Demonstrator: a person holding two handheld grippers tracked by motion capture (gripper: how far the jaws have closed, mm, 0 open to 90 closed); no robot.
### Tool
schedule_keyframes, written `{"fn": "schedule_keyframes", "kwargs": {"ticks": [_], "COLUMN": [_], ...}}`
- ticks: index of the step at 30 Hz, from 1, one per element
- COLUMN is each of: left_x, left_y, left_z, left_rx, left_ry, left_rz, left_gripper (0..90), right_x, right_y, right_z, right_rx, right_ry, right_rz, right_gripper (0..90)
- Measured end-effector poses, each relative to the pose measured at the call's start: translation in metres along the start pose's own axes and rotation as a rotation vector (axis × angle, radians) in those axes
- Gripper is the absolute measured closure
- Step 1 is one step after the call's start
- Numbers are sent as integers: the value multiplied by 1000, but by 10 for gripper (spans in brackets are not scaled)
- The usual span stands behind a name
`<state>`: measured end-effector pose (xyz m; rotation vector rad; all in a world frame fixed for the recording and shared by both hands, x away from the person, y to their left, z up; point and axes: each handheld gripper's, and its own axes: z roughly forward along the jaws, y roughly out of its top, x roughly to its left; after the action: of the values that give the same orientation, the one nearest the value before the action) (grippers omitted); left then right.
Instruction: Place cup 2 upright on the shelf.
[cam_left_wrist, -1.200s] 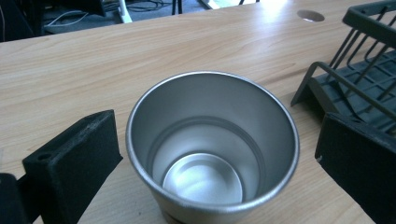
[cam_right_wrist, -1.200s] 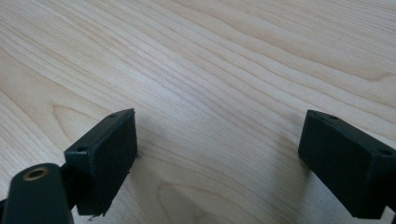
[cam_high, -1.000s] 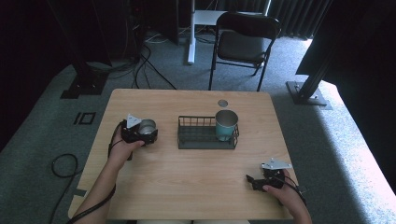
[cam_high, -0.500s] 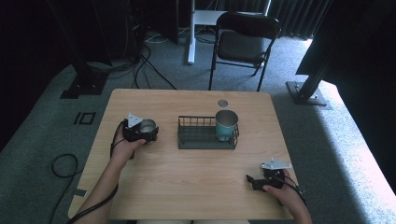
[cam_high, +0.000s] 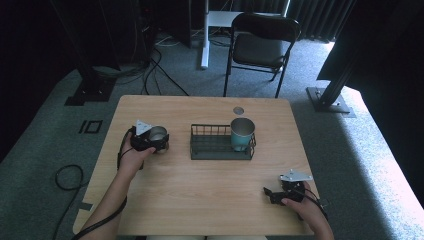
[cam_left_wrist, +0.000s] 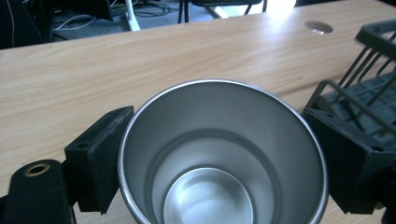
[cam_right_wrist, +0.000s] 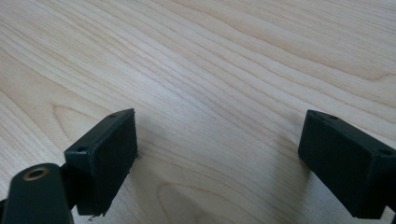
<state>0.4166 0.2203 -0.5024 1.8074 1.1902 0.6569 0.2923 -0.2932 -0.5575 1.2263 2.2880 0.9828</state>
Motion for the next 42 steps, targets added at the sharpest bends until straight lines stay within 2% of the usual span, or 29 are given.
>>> {"fn": "schedule_keyframes", "kwargs": {"ticks": [5,12,19,27,32,36,42], "left_x": [-4,-8,-17,-25,-35,-41,-57], "left_y": [8,19,41,65,77,84,96], "left_z": [-6,-15,-27,-34,-38,-40,-40], "left_rx": [-7,-22,-52,-83,-94,-100,-114], "left_ry": [-24,-43,-70,-96,-118,-136,-177], "left_rz": [16,9,24,37,67,66,91], "left_gripper": [139,140,140,140,140,139,140], "right_x": [0,0,0,0,0,0,0], "right_y": [0,0,0,0,0,0,0], "right_z": [0,0,0,0,0,0,0], "right_rx": [0,0,0,0,0,0,0], "right_ry": [0,0,0,-1,-1,-1,-1], "right_rz": [-1,0,0,-1,-1,-1,-1], "right_gripper": [112,112,112,112,112,112,112]}}
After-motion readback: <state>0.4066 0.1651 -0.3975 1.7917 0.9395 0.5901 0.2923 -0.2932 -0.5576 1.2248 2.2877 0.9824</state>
